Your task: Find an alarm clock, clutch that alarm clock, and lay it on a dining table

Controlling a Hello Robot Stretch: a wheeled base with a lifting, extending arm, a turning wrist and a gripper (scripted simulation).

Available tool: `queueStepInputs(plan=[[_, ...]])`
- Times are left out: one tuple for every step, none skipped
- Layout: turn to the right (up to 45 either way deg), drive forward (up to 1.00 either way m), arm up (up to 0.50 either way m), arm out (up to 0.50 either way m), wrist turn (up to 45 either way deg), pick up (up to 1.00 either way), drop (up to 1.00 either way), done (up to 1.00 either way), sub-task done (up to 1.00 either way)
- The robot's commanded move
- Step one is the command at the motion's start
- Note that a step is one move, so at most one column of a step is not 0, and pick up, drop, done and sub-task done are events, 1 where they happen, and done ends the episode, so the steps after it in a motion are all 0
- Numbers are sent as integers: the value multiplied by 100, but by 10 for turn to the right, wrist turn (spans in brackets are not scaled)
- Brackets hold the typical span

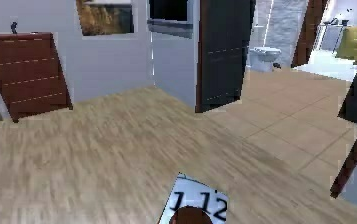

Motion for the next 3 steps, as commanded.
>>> queueStepInputs(plan=[[-330, 0, 0, 0, 0, 0, 0, 0, 0], [0, 40, 0, 0, 0, 0, 0, 0, 0], [450, 0, 0, 0, 0, 0, 0, 0, 0]])
